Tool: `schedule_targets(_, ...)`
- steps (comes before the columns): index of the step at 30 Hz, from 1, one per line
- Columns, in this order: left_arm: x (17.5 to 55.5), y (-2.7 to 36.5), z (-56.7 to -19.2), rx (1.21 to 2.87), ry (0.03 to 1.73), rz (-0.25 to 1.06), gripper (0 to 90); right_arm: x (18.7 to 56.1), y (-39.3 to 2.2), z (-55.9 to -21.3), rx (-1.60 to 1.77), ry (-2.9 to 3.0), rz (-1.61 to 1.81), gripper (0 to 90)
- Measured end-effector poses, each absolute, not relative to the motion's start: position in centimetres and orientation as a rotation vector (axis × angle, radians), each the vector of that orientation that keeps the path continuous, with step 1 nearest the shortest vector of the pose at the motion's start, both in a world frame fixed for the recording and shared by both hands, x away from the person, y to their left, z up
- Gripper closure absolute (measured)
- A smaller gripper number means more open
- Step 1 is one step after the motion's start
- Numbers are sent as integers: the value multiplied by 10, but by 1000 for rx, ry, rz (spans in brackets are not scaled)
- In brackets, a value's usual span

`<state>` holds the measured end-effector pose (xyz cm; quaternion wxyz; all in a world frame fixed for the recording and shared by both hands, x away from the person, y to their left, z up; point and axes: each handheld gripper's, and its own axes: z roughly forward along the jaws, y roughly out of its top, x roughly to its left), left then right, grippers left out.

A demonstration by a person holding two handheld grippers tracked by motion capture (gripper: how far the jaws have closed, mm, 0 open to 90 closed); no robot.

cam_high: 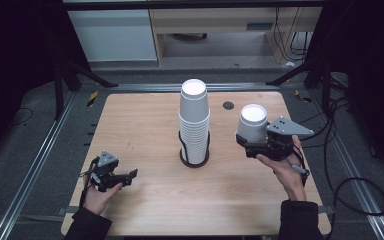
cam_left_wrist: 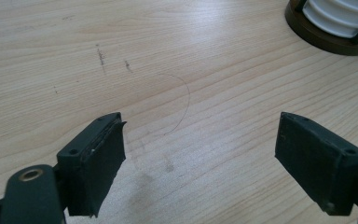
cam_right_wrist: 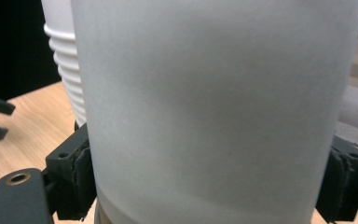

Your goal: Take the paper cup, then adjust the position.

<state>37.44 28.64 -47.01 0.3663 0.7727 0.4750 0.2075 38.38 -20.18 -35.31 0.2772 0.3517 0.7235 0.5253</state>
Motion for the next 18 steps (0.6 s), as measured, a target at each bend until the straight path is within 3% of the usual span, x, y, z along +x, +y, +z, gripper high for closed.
schedule_targets(18,367,275,-457,2008,1100,484,167,383,-172,-390,841,2173,1355,130)
